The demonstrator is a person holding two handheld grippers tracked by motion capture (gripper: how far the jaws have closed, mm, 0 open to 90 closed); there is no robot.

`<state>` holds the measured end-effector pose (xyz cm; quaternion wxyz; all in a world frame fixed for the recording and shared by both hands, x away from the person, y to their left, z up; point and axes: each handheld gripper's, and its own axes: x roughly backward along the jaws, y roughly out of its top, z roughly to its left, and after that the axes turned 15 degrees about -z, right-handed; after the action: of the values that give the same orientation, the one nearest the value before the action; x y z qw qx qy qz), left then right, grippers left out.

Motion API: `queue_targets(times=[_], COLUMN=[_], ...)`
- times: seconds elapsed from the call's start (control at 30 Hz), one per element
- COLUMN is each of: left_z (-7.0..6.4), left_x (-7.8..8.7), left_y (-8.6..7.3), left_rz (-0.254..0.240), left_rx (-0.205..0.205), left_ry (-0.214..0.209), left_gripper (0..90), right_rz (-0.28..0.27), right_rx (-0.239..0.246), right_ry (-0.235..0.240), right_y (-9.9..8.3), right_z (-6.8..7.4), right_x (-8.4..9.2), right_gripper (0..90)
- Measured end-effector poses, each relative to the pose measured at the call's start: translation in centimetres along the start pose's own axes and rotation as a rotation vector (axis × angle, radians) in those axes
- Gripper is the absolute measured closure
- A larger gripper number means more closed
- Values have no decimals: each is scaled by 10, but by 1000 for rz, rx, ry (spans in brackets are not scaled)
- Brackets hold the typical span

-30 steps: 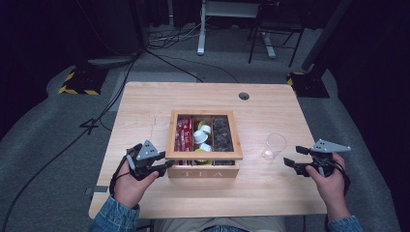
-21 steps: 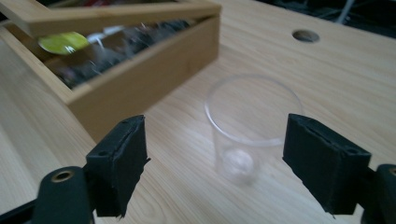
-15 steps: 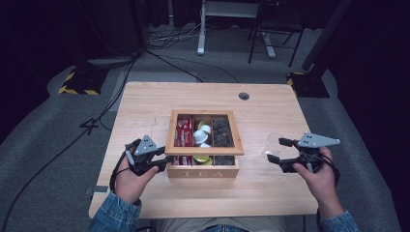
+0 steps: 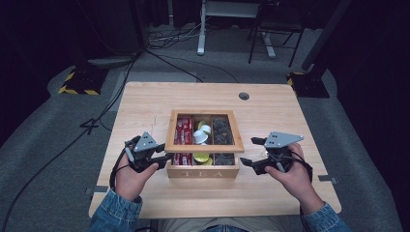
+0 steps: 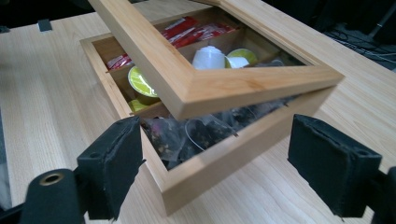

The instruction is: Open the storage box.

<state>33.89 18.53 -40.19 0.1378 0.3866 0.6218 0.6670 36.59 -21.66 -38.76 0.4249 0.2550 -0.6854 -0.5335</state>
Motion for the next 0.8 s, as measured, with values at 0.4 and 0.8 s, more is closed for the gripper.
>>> queue_targets(times=[0.4, 0.8], left_z=[0, 0], left_x=[0, 3], left_y=[1, 2], left_rz=[-4, -36], left_rx=[-2, -47], left_ry=[5, 42], left_gripper=[598, 508], right_rz=[10, -25], right_rx=[82, 174], right_ry=[-30, -47], right_y=[5, 20], right_z=[3, 3], right_x=[-21, -19], right_gripper=[292, 379])
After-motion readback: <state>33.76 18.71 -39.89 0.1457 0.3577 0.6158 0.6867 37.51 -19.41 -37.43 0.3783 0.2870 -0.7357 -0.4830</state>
